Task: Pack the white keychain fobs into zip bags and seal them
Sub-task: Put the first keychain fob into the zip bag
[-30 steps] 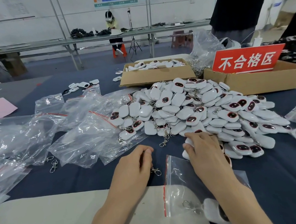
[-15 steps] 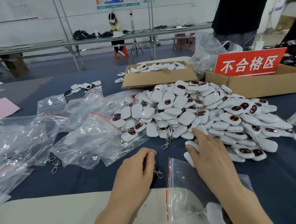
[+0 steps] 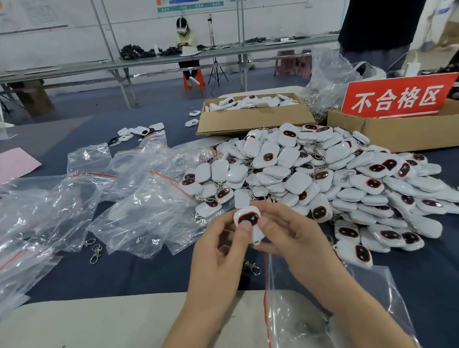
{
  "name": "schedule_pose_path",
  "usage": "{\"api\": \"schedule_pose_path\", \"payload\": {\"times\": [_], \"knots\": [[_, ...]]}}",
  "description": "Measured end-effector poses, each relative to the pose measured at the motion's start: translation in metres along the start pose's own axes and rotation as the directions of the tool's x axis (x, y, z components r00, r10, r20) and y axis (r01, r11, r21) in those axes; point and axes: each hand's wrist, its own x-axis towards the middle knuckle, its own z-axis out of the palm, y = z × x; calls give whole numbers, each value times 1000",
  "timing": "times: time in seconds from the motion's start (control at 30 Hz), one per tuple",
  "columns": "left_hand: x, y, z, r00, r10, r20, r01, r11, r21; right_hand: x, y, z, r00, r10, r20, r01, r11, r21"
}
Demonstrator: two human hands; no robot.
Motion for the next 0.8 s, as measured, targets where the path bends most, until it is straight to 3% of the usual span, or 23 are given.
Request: {"api": "schedule_pose_path", "payload": {"times": [0.33, 0.8], "knots": [[1, 0, -4, 996, -75, 52, 78, 996, -51, 0, 6, -3, 1000, 0, 23, 0, 1000, 23], [2, 0, -4, 996, -69, 65, 72, 996, -45, 0, 4, -2, 998, 45, -34, -42, 996, 83]]}}
